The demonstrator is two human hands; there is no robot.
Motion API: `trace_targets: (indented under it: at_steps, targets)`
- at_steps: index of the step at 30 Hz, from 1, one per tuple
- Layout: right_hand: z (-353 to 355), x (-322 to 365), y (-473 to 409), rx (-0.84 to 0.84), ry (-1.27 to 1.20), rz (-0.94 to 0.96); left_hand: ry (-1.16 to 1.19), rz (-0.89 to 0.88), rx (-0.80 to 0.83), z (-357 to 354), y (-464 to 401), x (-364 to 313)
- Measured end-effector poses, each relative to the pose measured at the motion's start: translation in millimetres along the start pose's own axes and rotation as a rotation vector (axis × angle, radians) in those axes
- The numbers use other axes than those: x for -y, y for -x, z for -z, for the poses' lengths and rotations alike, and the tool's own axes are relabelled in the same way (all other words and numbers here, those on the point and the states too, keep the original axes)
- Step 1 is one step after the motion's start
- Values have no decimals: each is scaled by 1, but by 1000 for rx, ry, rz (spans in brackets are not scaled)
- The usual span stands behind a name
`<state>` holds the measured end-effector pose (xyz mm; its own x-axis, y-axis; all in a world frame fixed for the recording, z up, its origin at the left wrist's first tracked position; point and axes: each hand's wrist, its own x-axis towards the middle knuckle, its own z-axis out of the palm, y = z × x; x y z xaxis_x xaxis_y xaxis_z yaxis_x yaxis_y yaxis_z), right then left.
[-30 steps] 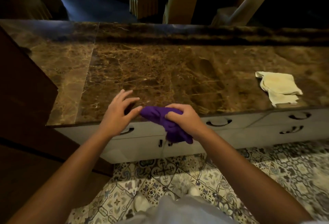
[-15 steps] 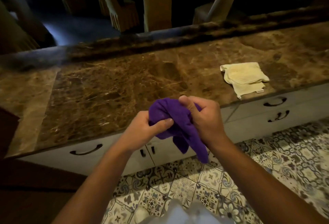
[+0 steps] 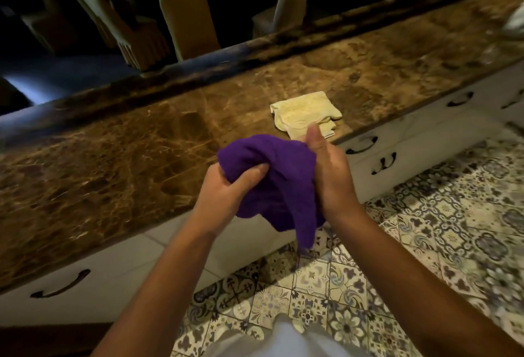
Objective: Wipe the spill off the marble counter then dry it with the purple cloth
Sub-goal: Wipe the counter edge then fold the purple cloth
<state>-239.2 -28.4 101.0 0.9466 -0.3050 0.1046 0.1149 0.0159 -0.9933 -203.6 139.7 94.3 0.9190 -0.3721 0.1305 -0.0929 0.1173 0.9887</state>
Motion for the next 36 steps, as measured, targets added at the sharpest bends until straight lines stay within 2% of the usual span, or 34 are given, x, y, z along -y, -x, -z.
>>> trace_targets:
  at_steps: [3, 5, 8, 11, 15, 19, 23, 27, 29, 33, 36]
  targets:
    - [31, -13, 9, -6, -102, -124, 27, 47, -63, -22, -14, 2]
    - [51, -19, 18, 58, -141, -219, -11, 100, -48, -30, -25, 5]
    - [70, -25, 23, 123, -155, -324, -86, 163, 162, -42, -43, 14]
    - [84, -29, 13, 80, -215, -381, -36, 212, 365, -53, -63, 24]
    - [104, -30, -2, 25, -405, -471, 20, 293, 535, -62, -99, 37]
    - [107, -32, -20, -27, -340, -548, 11, 278, 630, -70, -136, 43]
    - [112, -28, -42, -105, -169, -460, -84, 276, 609, -81, -168, 47]
    - [132, -26, -66, -136, -86, -371, -182, 408, 632, -98, -193, 61]
    - [146, -31, -83, -128, -55, -347, -227, 414, 627, -106, -204, 67]
    - [184, -46, -130, -169, 43, -347, -311, 359, 549, -132, -228, 76]
    - [219, -56, -172, -105, 71, -312, -331, 319, 397, -164, -251, 88]
